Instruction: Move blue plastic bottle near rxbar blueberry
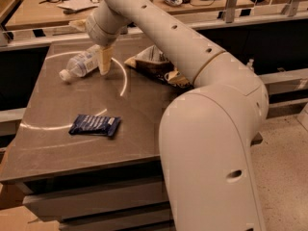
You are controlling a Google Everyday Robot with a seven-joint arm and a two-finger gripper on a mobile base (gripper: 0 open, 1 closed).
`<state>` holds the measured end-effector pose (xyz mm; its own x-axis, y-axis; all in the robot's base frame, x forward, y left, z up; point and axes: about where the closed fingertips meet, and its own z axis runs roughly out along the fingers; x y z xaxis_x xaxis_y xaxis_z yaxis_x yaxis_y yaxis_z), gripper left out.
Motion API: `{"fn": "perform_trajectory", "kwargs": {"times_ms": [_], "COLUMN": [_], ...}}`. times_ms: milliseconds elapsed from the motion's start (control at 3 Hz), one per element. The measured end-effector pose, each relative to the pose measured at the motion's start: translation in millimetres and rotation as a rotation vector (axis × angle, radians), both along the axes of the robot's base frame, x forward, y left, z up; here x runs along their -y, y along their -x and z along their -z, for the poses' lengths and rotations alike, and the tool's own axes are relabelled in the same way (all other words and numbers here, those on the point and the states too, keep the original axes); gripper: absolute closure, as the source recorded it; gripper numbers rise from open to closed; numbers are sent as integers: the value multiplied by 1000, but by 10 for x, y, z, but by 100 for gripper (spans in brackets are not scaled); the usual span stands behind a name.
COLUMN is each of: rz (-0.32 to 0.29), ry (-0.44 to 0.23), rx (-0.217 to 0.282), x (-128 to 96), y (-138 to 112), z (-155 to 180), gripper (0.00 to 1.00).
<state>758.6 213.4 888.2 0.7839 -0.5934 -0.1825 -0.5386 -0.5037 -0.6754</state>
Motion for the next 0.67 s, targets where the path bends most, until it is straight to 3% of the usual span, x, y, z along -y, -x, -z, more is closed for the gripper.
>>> {"fn": "perform_trajectory", "kwargs": {"times_ms": [333, 667], "rz": [-36, -165], "ry": [10, 5], "rx": [-28, -135], "x": [-127, -325], "y": [6, 153], "z": [93, 196], "gripper": [33, 65]}}
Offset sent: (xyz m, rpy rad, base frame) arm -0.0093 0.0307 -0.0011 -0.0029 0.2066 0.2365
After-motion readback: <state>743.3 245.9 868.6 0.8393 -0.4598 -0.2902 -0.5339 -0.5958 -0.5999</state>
